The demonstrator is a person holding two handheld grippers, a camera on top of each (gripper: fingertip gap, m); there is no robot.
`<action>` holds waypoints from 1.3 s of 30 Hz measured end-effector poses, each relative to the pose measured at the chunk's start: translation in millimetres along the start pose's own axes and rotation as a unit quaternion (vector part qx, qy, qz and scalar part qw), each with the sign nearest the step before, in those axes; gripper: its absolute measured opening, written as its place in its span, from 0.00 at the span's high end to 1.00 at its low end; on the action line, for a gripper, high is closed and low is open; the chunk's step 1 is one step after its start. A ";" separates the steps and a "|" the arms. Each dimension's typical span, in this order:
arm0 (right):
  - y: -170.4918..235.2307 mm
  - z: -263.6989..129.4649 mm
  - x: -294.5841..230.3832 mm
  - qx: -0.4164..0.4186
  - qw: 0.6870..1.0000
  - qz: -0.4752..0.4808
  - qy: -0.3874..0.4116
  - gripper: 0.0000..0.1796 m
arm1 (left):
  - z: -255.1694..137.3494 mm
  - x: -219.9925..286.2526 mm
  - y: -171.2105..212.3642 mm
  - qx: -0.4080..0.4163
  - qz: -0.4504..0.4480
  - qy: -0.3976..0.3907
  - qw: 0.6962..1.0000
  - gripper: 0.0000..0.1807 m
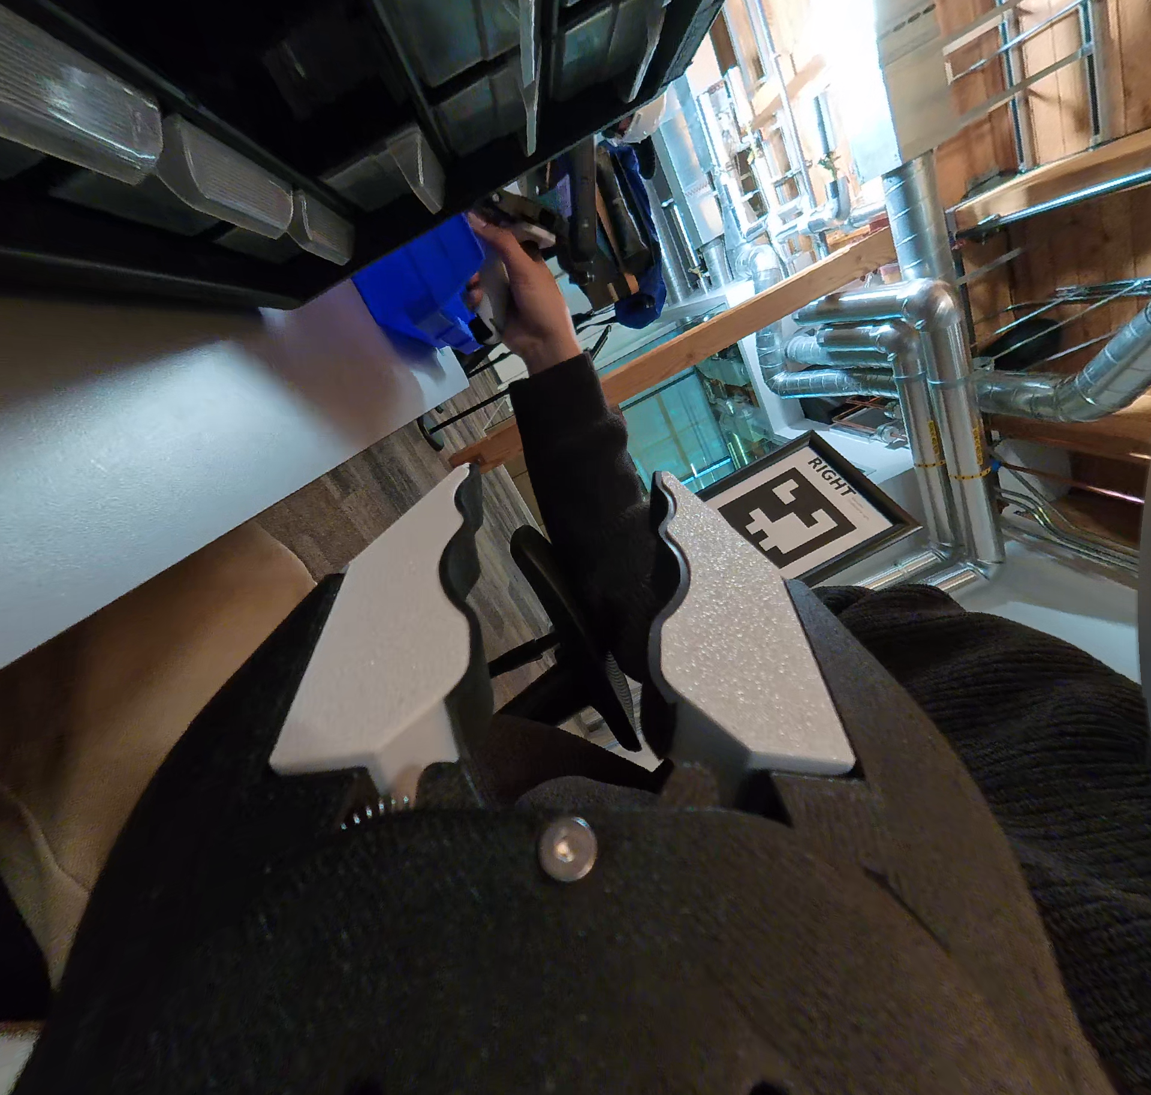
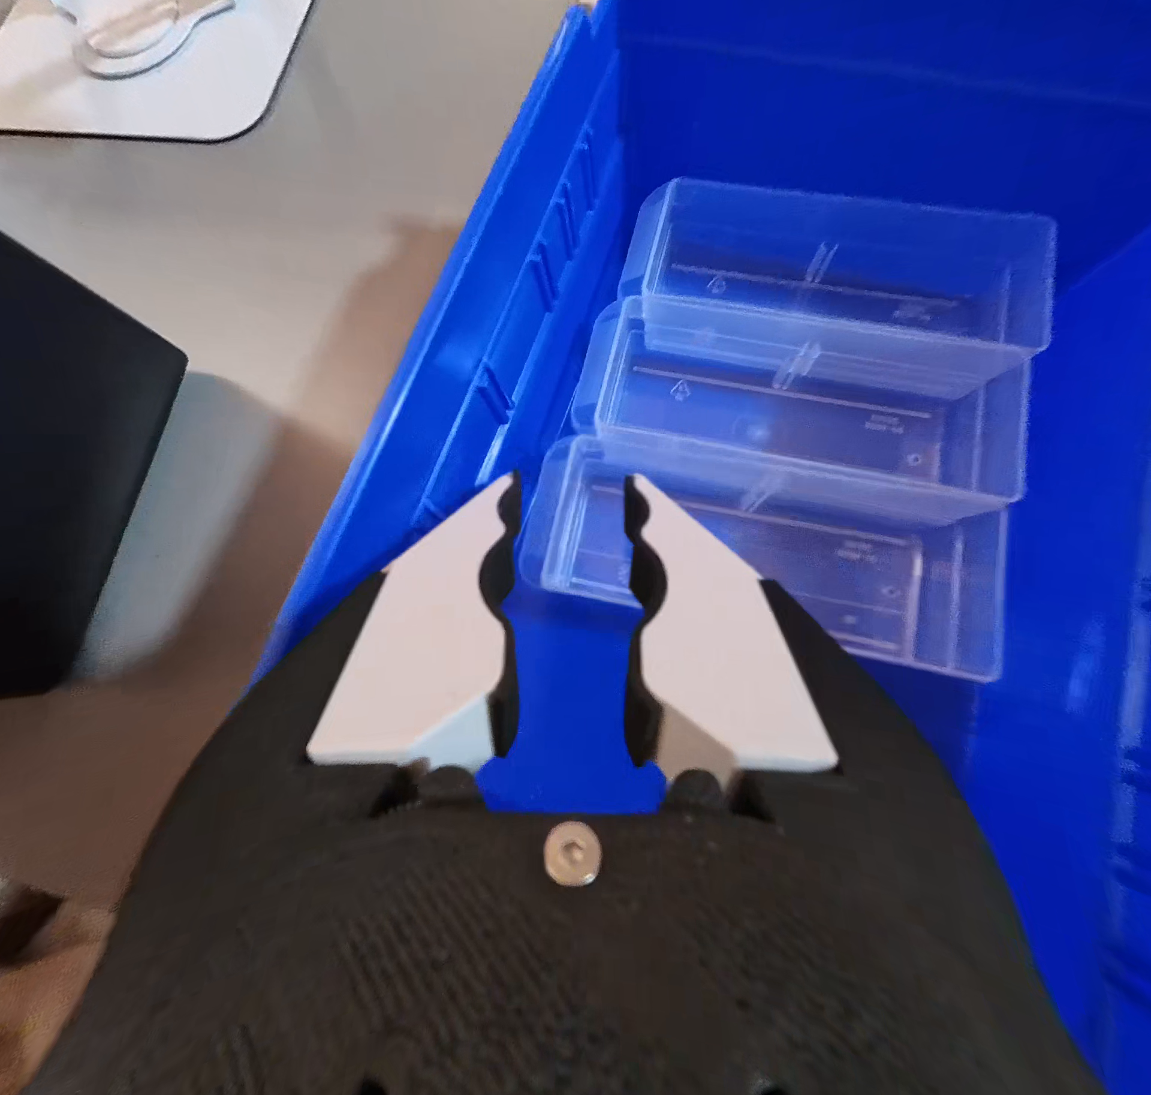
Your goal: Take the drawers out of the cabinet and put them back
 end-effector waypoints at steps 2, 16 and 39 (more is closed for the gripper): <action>-4.6 -12.1 -1.2 0.045 0.998 -0.028 0.019 0.80 | -0.3 -0.5 -0.7 0.001 -0.001 0.000 1.000 0.72; 85.1 -117.0 -171.7 0.322 0.911 -0.213 -0.142 0.95 | 7.7 -18.1 -2.9 0.055 0.167 -0.168 0.970 0.82; 100.3 -106.3 -181.0 0.262 0.916 -0.220 -0.208 0.90 | 97.0 -47.0 -42.4 0.209 0.099 -0.174 0.957 0.96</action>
Point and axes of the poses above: each gripper's, where its closed fingertips meet, z out along the fingers, y out of its underside, x = y × z across the jaws, the point moved 7 cm from there along -z, back along the fingers, and after that the axes turned 7 degrees about z, right-handed, at the moved point
